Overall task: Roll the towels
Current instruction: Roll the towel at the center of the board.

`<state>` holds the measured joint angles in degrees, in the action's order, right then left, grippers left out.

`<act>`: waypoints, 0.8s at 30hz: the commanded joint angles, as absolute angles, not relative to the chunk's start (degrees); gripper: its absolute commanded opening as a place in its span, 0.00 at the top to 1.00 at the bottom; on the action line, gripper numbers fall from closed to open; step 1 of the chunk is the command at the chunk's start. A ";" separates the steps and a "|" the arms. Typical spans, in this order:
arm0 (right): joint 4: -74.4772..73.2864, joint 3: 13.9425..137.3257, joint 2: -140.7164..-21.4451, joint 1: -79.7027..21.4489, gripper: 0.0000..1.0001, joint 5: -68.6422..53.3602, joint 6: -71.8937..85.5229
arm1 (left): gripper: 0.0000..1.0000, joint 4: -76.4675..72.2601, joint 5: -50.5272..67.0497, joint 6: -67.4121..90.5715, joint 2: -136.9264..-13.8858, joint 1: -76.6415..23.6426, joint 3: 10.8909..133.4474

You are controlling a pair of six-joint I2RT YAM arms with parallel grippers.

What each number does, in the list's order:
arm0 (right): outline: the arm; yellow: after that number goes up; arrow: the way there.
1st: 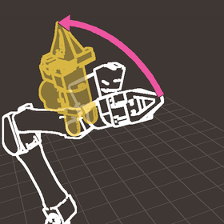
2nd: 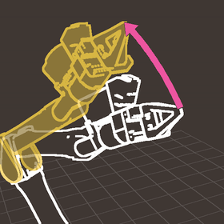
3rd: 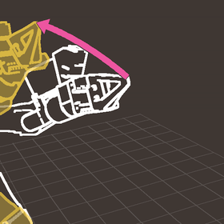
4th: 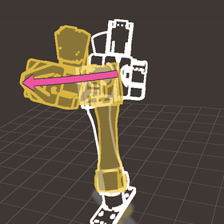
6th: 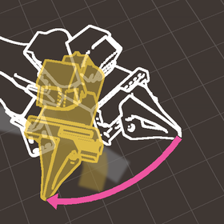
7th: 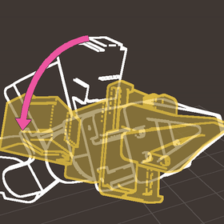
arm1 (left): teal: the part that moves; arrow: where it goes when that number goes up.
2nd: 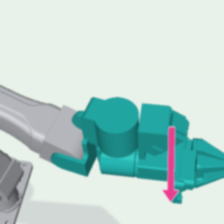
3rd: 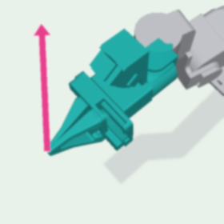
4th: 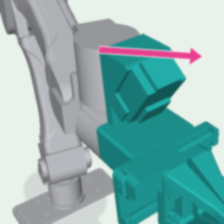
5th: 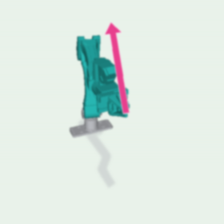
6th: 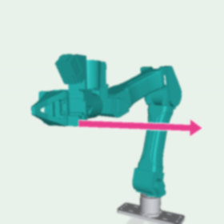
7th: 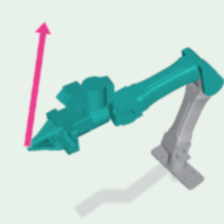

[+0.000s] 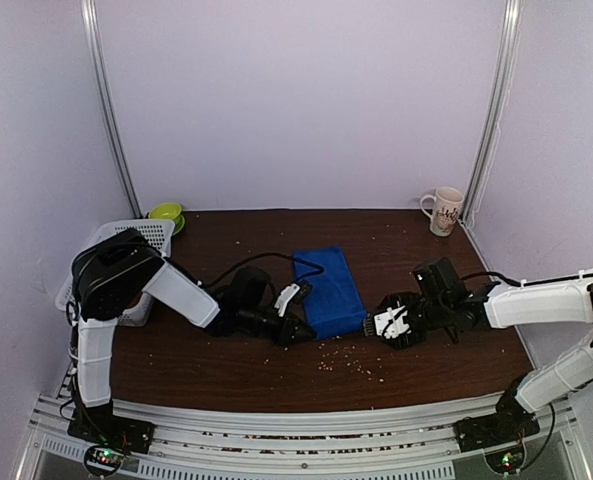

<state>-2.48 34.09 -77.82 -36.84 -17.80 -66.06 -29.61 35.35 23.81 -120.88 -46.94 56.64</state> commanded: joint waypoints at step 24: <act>36.94 28.31 -100.14 -50.05 0.60 11.34 -68.05 | 1.00 -31.23 41.13 29.51 -123.88 -44.49 56.15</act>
<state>33.58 28.82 -96.68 -48.90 5.48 -67.85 -30.57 39.72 27.73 -121.67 -45.56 57.01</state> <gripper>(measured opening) 0.444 0.009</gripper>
